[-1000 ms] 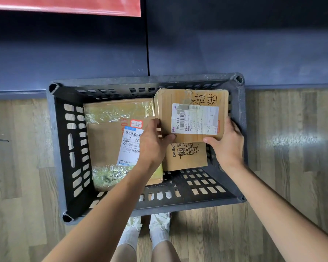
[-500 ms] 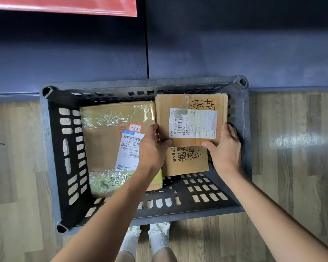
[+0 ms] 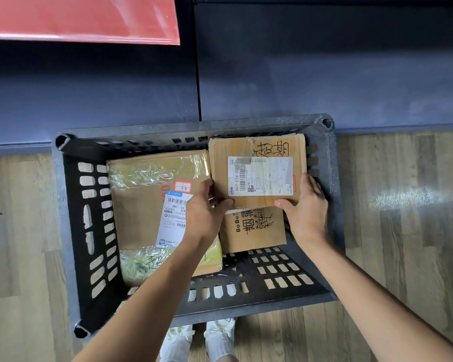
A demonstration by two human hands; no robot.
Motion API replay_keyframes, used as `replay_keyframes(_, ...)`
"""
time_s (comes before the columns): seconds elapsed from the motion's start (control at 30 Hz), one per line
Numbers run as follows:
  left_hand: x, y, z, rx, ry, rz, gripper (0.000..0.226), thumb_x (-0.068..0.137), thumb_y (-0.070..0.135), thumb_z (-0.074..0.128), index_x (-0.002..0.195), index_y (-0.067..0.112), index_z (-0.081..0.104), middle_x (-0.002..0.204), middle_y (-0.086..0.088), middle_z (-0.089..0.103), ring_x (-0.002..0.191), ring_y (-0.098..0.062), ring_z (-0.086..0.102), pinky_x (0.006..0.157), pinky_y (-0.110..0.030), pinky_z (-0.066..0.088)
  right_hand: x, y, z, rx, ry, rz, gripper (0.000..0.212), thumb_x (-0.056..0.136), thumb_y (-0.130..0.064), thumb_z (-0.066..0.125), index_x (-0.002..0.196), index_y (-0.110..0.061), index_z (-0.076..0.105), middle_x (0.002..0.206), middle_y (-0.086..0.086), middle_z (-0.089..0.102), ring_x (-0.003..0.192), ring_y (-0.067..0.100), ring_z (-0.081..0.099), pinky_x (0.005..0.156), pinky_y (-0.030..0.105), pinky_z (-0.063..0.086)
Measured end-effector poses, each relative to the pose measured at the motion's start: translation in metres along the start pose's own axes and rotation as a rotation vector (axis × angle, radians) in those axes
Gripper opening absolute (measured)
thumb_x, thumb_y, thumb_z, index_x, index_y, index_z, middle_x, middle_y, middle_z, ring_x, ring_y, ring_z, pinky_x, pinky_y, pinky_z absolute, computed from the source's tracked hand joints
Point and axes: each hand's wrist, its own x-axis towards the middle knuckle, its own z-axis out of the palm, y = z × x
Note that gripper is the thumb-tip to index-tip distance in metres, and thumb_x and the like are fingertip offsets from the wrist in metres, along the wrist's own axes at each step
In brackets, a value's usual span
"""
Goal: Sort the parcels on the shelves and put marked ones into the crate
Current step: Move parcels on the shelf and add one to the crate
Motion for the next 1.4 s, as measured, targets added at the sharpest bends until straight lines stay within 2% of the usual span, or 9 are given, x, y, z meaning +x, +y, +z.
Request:
replay_keyframes(0.2,-0.004,0.003,0.004,0.06,0.025,0.01,0.034,0.08,0.008,0.067,0.109,0.009,0.052,0.093,0.001,0.06,0.086,-0.015,0.055,0.078,-0.027,0.047,0.0,-0.006,0.001,-0.053,-0.051,0.027,0.079,0.079,-0.01,0.067,0.142,0.0,0.021,0.151,0.015,0.024,0.14,0.025,0.021,0.11,0.028,0.017)
replay_keyframes(0.37,-0.007,0.003,0.007,0.092,0.054,0.014,0.026,0.079,0.005,0.067,0.094,0.016,0.05,0.083,0.006,0.057,0.077,-0.01,0.051,0.058,-0.001,0.037,-0.002,-0.007,0.0,-0.135,-0.119,0.011,0.076,0.086,-0.014,0.06,0.144,-0.002,0.012,0.154,0.015,0.01,0.141,0.025,0.016,0.109,0.031,0.02)
replay_keyframes(0.43,-0.006,0.004,0.006,0.111,0.043,0.007,0.025,0.079,0.006,0.066,0.096,0.015,0.051,0.086,0.005,0.058,0.08,-0.012,0.054,0.062,-0.004,0.038,-0.002,-0.009,-0.001,-0.152,-0.159,0.018,0.074,0.089,-0.014,0.056,0.145,-0.002,0.008,0.155,0.016,0.002,0.142,0.027,0.013,0.11,0.033,0.02)
replay_keyframes(0.5,-0.007,0.006,0.004,0.131,0.029,0.002,0.028,0.08,0.008,0.067,0.104,0.011,0.052,0.093,0.003,0.059,0.087,-0.016,0.056,0.072,-0.017,0.042,-0.004,-0.012,-0.003,-0.14,-0.166,0.012,0.072,0.091,-0.014,0.053,0.145,-0.001,0.006,0.155,0.017,-0.001,0.143,0.027,0.007,0.112,0.032,0.014)
replay_keyframes(0.6,-0.018,0.01,-0.004,0.212,0.05,0.021,0.042,0.081,0.015,0.068,0.116,0.003,0.05,0.1,-0.003,0.058,0.092,-0.021,0.055,0.073,-0.02,0.038,-0.019,-0.014,-0.011,-0.144,-0.15,-0.061,0.067,0.094,-0.019,0.048,0.145,-0.002,0.007,0.155,0.014,0.001,0.143,0.024,0.005,0.111,0.03,0.007)
replay_keyframes(0.73,-0.038,0.03,-0.028,0.382,0.02,0.007,0.061,0.084,0.016,0.065,0.135,0.001,0.037,0.136,-0.017,0.049,0.125,-0.03,0.045,0.095,-0.029,0.036,-0.049,-0.017,-0.037,-0.11,-0.158,-0.183,0.062,0.092,-0.021,0.052,0.144,-0.005,0.021,0.155,0.007,0.012,0.142,0.021,0.018,0.111,0.028,0.014)
replay_keyframes(1.03,-0.107,0.109,-0.103,0.521,0.051,0.126,0.065,0.085,0.012,0.061,0.141,0.0,0.028,0.136,-0.021,0.048,0.123,-0.033,0.047,0.1,-0.034,0.038,-0.101,-0.056,-0.119,0.055,-0.158,-0.271,0.058,0.088,-0.01,0.056,0.14,-0.005,0.031,0.149,0.01,0.03,0.138,0.024,0.027,0.115,0.035,0.021)
replay_keyframes(1.23,-0.187,0.167,-0.148,0.633,0.101,0.209,0.063,0.086,0.021,0.061,0.139,0.001,0.033,0.14,-0.017,0.044,0.129,-0.03,0.039,0.107,-0.034,0.03,-0.153,-0.102,-0.189,0.131,-0.111,-0.353,0.053,0.088,-0.008,0.055,0.137,-0.004,0.036,0.145,0.01,0.035,0.134,0.024,0.033,0.109,0.025,0.019)
replay_keyframes(1.4,-0.264,0.217,-0.186,0.584,0.173,0.32,0.055,0.081,0.015,0.064,0.129,0.001,0.043,0.128,-0.018,0.051,0.119,-0.032,0.045,0.096,-0.032,0.031,-0.211,-0.134,-0.252,0.171,-0.057,-0.399,0.053,0.091,-0.014,0.053,0.14,-0.009,0.033,0.143,0.012,0.04,0.132,0.026,0.035,0.109,0.033,0.027)
